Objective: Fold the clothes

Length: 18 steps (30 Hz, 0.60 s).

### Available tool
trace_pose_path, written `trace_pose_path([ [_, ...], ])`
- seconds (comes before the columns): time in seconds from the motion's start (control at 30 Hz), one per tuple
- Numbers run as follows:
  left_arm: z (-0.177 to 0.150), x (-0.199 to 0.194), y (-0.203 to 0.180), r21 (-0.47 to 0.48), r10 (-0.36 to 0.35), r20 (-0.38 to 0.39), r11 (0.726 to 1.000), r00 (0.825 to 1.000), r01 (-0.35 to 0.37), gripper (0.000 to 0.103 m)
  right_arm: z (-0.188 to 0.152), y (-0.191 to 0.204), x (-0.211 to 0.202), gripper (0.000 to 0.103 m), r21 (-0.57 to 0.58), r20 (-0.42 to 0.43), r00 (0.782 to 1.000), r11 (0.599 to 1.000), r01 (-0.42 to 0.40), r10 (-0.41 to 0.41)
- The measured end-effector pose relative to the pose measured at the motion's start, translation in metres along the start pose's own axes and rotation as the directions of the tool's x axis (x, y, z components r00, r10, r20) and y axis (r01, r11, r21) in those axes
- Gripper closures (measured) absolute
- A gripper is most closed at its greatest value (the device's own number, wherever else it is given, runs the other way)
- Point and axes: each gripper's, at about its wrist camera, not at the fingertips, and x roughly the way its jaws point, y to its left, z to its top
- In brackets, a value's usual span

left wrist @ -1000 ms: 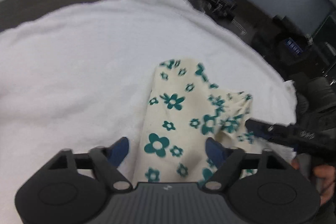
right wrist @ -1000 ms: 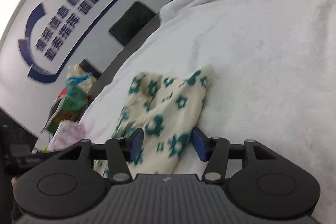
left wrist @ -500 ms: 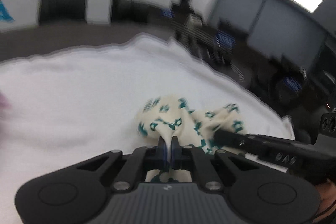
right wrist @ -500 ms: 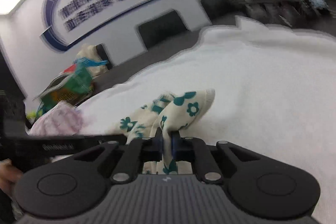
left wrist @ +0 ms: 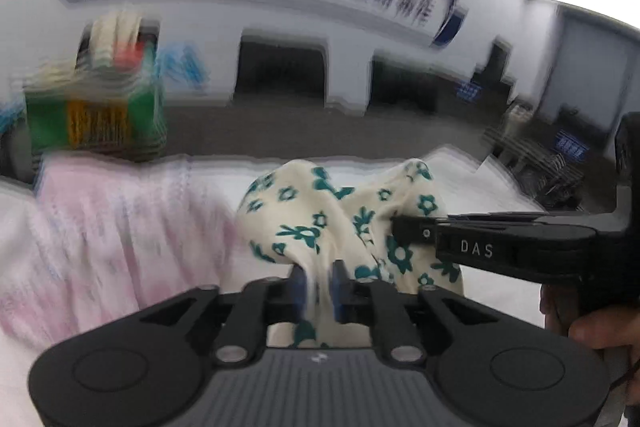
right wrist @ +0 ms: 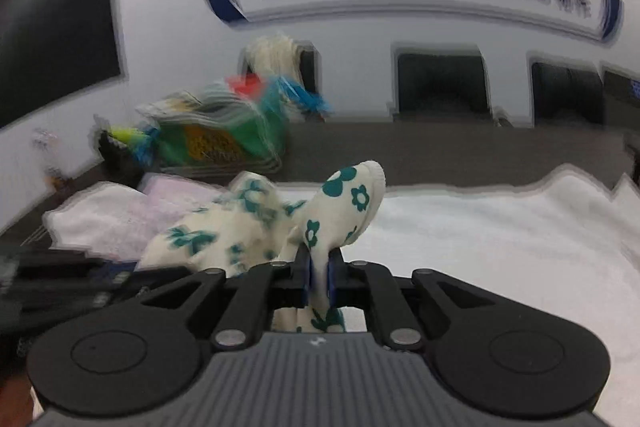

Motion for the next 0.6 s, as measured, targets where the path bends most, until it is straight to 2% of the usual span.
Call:
trace_pose_path([
  [0.03, 0.000, -0.003, 0.012, -0.054, -0.028, -0.020, 0.998, 0.999, 0.027, 0.084, -0.003, -0.006, 0.019, 0.091, 0.017, -0.083, 0.996, 1.000, 0.022, -0.021],
  [0.07, 0.000, -0.009, 0.026, -0.111, -0.063, -0.032, 0.992, 0.997, 0.059, 0.078, -0.007, -0.010, 0.029, 0.091, 0.016, -0.136, 0.990, 0.999, 0.049, -0.047],
  [0.1, -0.002, -0.023, 0.035, -0.130, -0.102, -0.030, 0.987, 0.994, 0.097, 0.072, -0.015, -0.012, 0.019, 0.089, 0.013, -0.123, 0.991, 0.999, 0.051, -0.049],
  [0.13, -0.004, -0.040, 0.042, -0.142, -0.140, -0.024, 0.981, 0.990, 0.135, 0.070, -0.023, -0.014, 0.000, 0.084, 0.020, -0.077, 0.997, 0.999, 0.032, -0.031],
  [0.17, -0.009, -0.062, 0.047, -0.137, -0.163, -0.019, 0.978, 0.986, 0.159, 0.064, -0.031, -0.017, -0.019, 0.063, 0.025, -0.031, 0.999, 1.000, 0.013, -0.012],
  [0.2, -0.016, -0.083, 0.049, -0.113, -0.193, -0.006, 0.975, 0.981, 0.191, 0.050, -0.042, -0.018, -0.039, 0.047, 0.040, -0.002, 1.000, 0.999, -0.023, 0.023],
  [0.23, -0.029, -0.105, 0.051, -0.075, -0.227, 0.017, 0.971, 0.974, 0.227, 0.041, -0.055, -0.019, -0.060, 0.047, 0.063, 0.015, 0.997, 0.995, -0.073, 0.072],
  [0.27, -0.043, -0.127, 0.054, -0.034, -0.261, 0.041, 0.964, 0.965, 0.262, 0.025, -0.068, -0.020, -0.080, 0.047, 0.085, 0.032, 0.992, 0.989, -0.123, 0.120],
  [0.3, -0.063, -0.143, 0.055, 0.012, -0.280, 0.059, 0.960, 0.958, 0.280, 0.018, -0.084, -0.019, -0.100, 0.047, 0.102, 0.046, 0.987, 0.982, -0.160, 0.156],
  [0.37, -0.100, -0.160, 0.055, 0.092, -0.291, 0.068, 0.954, 0.954, 0.284, 0.018, -0.123, -0.012, -0.135, 0.047, 0.108, 0.043, 0.972, 0.967, -0.232, 0.229],
  [0.43, -0.125, -0.159, 0.043, 0.146, -0.291, 0.032, 0.948, 0.956, 0.284, 0.018, -0.159, -0.002, -0.156, 0.047, 0.113, 0.033, 0.957, 0.950, -0.291, 0.289],
  [0.53, -0.150, -0.149, 0.030, 0.187, -0.305, 0.013, 0.936, 0.952, 0.297, 0.018, -0.199, 0.013, -0.170, 0.047, 0.117, 0.020, 0.939, 0.932, -0.344, 0.344],
  [0.6, -0.155, -0.137, 0.024, 0.212, -0.315, -0.015, 0.926, 0.949, 0.311, 0.022, -0.212, 0.021, -0.172, 0.047, 0.110, 0.028, 0.936, 0.930, -0.351, 0.350],
])
